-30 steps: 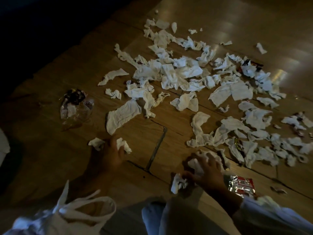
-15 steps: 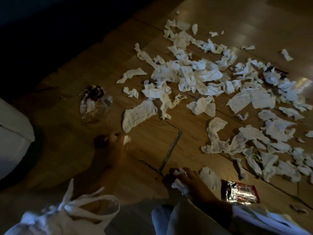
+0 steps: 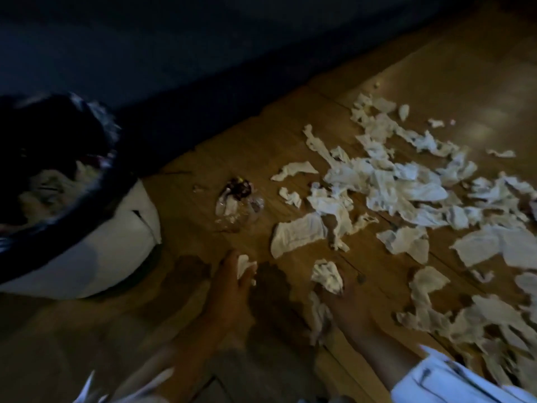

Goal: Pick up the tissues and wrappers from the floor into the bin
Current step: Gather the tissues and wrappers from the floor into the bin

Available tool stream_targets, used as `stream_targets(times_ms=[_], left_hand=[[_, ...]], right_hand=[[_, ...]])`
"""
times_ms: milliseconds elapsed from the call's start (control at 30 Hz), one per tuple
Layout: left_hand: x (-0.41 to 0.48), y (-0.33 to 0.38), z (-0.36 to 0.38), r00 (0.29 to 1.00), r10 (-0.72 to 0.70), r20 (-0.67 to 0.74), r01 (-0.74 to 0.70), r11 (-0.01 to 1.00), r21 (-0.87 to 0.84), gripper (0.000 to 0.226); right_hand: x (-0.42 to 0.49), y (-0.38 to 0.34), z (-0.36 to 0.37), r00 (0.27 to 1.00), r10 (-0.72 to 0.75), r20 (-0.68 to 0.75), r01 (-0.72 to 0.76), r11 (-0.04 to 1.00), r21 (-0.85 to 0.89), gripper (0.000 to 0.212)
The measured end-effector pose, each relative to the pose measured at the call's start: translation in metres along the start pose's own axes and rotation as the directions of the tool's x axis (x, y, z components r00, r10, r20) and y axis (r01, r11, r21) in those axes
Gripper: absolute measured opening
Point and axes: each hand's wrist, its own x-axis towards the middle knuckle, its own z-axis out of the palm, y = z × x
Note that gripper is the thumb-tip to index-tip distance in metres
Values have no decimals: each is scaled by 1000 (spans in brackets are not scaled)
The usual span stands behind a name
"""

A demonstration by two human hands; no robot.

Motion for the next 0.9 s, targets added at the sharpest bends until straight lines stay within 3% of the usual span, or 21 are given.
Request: stream_targets(times_ms=[100,200,300,433,500,567,700,767,900], left_hand=[[-7,6,-54,995,75,-66,-82,991,-104,19],[-6,21,-116,969,103,-225,-156,960,-232,11],[-4,29,-182,866,78,-494,-213,951,-224,21],[12,6,-248,738,-40,-674,-177,952,-249,10],[23,-10,-268,711,-87,-698,-85,974,-208,17],[32,-21,-281,716,-159,-680,51,983,-176,30],[33,-26,-295,754,-336,-565,237,941,-242,50],[29,-23,-295,771,-359,-526,289,933,-213,58],[19,-14,-281,796,-257,-548,263,962,-69,57]], right_hand=[[8,-75,21,991,-105,78,106,994,-10,36],[13,-153,51,963,-185,197,165,979,118,28],[8,-231,100,873,-403,277,321,900,296,25],[-9,-314,173,728,-621,291,498,771,398,29],[-7,-328,209,709,-660,248,558,740,376,25],[-4,-331,239,720,-643,261,580,764,283,37],[6,-317,267,766,-489,418,493,863,107,58],[8,-312,265,762,-431,484,460,886,64,63],[17,-307,241,777,-449,441,436,889,137,31]])
